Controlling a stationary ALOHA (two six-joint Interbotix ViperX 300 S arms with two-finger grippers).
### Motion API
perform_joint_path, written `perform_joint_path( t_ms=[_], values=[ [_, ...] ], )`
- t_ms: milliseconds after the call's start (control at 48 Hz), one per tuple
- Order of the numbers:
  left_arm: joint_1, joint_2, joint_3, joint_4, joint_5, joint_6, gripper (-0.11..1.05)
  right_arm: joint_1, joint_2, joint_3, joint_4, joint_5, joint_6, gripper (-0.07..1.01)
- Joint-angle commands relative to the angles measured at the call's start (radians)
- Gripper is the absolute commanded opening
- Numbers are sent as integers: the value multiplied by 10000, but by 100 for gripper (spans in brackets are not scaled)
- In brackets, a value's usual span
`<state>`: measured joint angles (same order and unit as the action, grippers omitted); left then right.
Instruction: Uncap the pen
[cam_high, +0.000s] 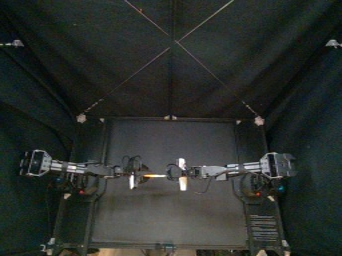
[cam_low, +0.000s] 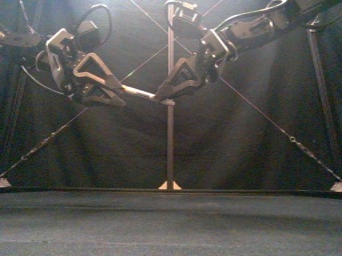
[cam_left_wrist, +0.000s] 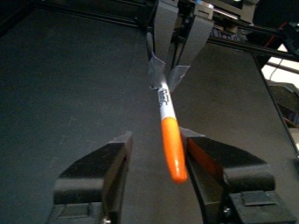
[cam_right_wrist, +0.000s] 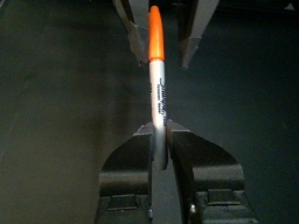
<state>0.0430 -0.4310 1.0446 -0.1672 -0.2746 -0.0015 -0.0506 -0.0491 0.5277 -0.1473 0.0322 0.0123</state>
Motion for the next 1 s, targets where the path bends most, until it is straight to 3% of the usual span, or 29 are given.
perform_joint_path(
  t_ms=[21,250,604,1000],
  values=[
    [92,-15,-245,-46,46,0,68,-31,-291,-107,0,-77,-61,46],
    [107,-77,-215,-46,77,0,48,-31,-291,92,46,-77,-46,46],
    [77,-368,92,-61,77,-15,48,-92,-675,537,138,-92,-31,46],
    [15,-1289,736,-215,199,-15,48,-184,-1457,1227,245,-92,-15,46]
  ],
)
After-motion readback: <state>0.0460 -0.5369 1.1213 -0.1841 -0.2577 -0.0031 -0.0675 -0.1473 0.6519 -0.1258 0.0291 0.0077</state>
